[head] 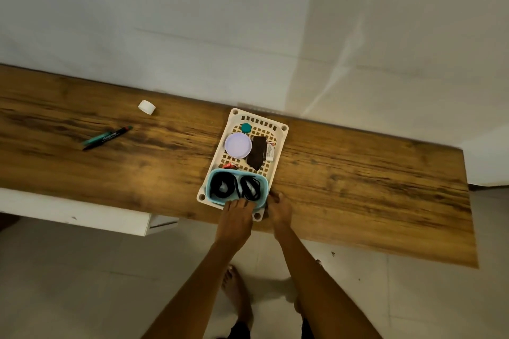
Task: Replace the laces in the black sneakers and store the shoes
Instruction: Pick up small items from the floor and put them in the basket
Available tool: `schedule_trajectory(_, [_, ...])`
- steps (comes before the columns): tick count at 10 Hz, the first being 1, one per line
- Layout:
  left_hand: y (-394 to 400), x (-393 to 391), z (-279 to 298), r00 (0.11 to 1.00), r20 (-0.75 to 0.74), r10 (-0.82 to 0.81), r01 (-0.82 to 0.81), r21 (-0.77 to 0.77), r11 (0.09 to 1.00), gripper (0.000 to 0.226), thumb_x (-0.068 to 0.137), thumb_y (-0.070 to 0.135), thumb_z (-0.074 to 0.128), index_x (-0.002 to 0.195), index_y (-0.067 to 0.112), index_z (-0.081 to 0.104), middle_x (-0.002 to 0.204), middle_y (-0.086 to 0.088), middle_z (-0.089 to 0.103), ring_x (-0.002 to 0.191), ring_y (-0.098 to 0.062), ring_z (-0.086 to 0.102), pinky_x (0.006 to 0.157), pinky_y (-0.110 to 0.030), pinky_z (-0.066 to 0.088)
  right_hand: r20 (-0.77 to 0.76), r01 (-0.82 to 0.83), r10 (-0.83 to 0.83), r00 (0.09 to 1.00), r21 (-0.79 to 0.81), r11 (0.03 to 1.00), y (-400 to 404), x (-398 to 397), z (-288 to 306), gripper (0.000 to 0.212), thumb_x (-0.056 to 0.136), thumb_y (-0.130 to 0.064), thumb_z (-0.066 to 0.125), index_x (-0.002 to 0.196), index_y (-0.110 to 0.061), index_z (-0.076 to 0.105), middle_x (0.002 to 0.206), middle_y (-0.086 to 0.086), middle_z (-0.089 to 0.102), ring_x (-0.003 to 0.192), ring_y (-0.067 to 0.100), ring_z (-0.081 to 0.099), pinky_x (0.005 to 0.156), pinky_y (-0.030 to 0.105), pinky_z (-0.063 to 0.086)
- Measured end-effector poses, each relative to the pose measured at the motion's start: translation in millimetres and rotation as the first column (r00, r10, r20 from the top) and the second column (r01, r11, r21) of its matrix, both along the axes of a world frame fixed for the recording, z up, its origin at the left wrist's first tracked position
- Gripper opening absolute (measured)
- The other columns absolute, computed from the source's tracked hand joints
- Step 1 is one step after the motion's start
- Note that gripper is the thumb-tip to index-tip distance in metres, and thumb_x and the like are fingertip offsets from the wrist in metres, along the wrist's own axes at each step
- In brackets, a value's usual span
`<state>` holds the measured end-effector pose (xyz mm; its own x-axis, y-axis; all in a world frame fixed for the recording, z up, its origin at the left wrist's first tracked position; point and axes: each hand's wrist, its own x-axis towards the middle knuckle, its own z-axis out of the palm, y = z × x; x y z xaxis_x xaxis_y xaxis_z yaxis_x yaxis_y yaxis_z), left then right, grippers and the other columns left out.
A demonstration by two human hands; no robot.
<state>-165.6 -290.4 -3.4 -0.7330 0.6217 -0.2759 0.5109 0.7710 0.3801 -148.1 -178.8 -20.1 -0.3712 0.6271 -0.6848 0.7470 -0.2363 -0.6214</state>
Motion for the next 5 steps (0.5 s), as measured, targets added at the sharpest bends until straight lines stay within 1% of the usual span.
schedule_trajectory(1, [1, 0, 0, 1.0, -0.015, -0.003, 0.003, 0.007, 1.0, 0.038, 0.093, 0.013, 0.048, 0.13, 0.018, 0.048, 0.129, -0.001, 0.053, 0.121, -0.017, 0.047, 0.104, -0.028, 0.032, -0.014, -0.06, 0.06, 0.998, -0.01, 0.998, 10, -1, -1, 0.028, 0.091, -0.008, 0.055, 0.118, -0.01, 0.063, 0.107, 0.011, 0.069, 0.094, 0.027, 0.067, 0.083, 0.047, 0.056])
schedule_trajectory(2, [4, -2, -4, 1.0, 0.025, -0.007, 0.006, 0.038, 0.999, 0.042, 0.09, 0.004, 0.049, 0.13, 0.016, 0.049, 0.129, -0.003, 0.054, 0.121, -0.019, 0.048, 0.103, -0.029, 0.035, -0.013, -0.122, 0.122, 0.992, 0.014, 0.992, 17, -2, 1, 0.027, 0.091, -0.004, 0.054, 0.117, -0.007, 0.061, 0.11, 0.012, 0.068, 0.097, 0.026, 0.066, 0.086, 0.046, 0.054])
schedule_trajectory(3, [6, -4, -7, 0.999, 0.051, -0.011, 0.007, 0.065, 0.998, 0.039, 0.088, 0.001, 0.051, 0.126, 0.013, 0.053, 0.125, -0.007, 0.058, 0.118, -0.022, 0.052, 0.1, -0.031, 0.039, -0.032, -0.14, 0.14, 0.99, 0.021, 0.99, 24, -1, 3, 0.029, 0.092, -0.001, 0.051, 0.119, -0.006, 0.058, 0.112, 0.011, 0.067, 0.099, 0.026, 0.065, 0.083, 0.038, 0.055])
schedule_trajectory(4, [10, -4, -5, 0.996, 0.071, -0.045, 0.042, 0.043, 0.998, 0.038, 0.088, 0.001, 0.053, 0.124, 0.013, 0.054, 0.122, -0.006, 0.059, 0.115, -0.022, 0.054, 0.098, -0.031, 0.042, -0.034, -0.159, 0.159, 0.987, 0.009, 0.987, 27, 1, 5, 0.028, 0.093, -0.003, 0.05, 0.12, -0.007, 0.058, 0.113, 0.011, 0.066, 0.1, 0.026, 0.064, 0.084, 0.04, 0.055])
schedule_trajectory(5, [10, -1, -13, 0.997, 0.068, -0.041, 0.04, 0.026, 0.999, 0.036, 0.081, -0.001, 0.061, 0.116, 0.009, 0.06, 0.113, -0.01, 0.063, 0.107, -0.027, 0.059, 0.093, -0.036, 0.048, -0.044, -0.156, 0.156, 0.987, 0.005, 0.988, 27, 2, 5, 0.028, 0.093, -0.003, 0.049, 0.119, -0.008, 0.059, 0.115, 0.011, 0.066, 0.102, 0.026, 0.063, 0.086, 0.037, 0.053])
